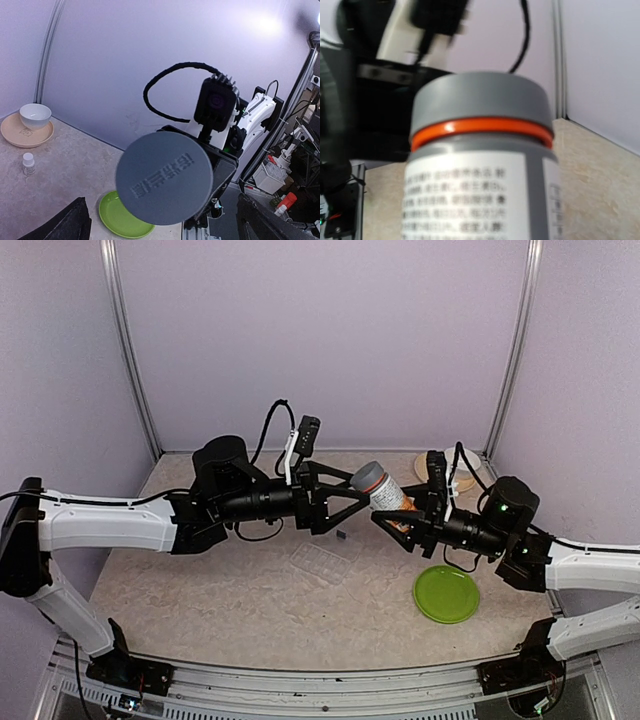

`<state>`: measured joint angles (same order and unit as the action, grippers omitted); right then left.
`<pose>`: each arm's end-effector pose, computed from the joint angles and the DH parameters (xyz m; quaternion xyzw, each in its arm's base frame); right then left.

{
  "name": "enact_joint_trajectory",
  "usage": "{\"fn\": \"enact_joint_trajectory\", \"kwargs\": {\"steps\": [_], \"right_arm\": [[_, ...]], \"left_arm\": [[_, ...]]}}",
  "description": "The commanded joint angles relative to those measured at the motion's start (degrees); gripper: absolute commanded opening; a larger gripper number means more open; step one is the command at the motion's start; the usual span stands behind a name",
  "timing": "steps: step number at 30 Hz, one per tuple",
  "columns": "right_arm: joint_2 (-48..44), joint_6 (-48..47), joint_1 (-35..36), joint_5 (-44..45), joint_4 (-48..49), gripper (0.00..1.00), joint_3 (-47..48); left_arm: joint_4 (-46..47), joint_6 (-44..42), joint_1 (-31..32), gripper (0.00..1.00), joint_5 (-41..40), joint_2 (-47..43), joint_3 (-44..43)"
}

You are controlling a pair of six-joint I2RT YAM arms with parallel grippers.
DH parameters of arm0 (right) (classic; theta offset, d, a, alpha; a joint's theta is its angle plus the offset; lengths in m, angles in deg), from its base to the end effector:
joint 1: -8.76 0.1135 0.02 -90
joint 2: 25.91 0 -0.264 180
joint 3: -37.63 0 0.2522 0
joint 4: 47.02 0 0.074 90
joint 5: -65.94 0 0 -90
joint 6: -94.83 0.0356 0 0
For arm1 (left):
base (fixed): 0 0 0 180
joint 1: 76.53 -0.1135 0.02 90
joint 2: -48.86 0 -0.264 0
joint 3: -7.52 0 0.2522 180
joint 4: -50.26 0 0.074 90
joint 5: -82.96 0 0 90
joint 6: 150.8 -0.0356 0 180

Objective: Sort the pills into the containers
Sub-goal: Unscrew the lid of the pill bottle from the pill bottle.

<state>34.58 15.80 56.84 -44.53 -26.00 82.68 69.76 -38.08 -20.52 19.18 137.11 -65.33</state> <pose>0.1510 0.1868 0.2865 -0.3352 0.5849 0.4631 0.5754 0.1886 -0.3079 0.3180 0.3491 0.5882 -0.5716 0.4531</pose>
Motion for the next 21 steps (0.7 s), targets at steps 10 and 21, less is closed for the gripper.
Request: {"fn": "enact_joint_trajectory", "kwargs": {"steps": [10, 21], "right_arm": [[0.50, -1.85, -0.41, -5.72, -0.16, 0.00, -0.04], [0.27, -2.00, -0.42, -4.28, -0.97, 0.00, 0.00]], "left_arm": [[-0.11, 1.98, -1.25, 0.99, 2.51, 1.01, -3.05], [-0.52, 1.14, -0.40, 0.86, 4.81, 2.36, -4.33]]}}
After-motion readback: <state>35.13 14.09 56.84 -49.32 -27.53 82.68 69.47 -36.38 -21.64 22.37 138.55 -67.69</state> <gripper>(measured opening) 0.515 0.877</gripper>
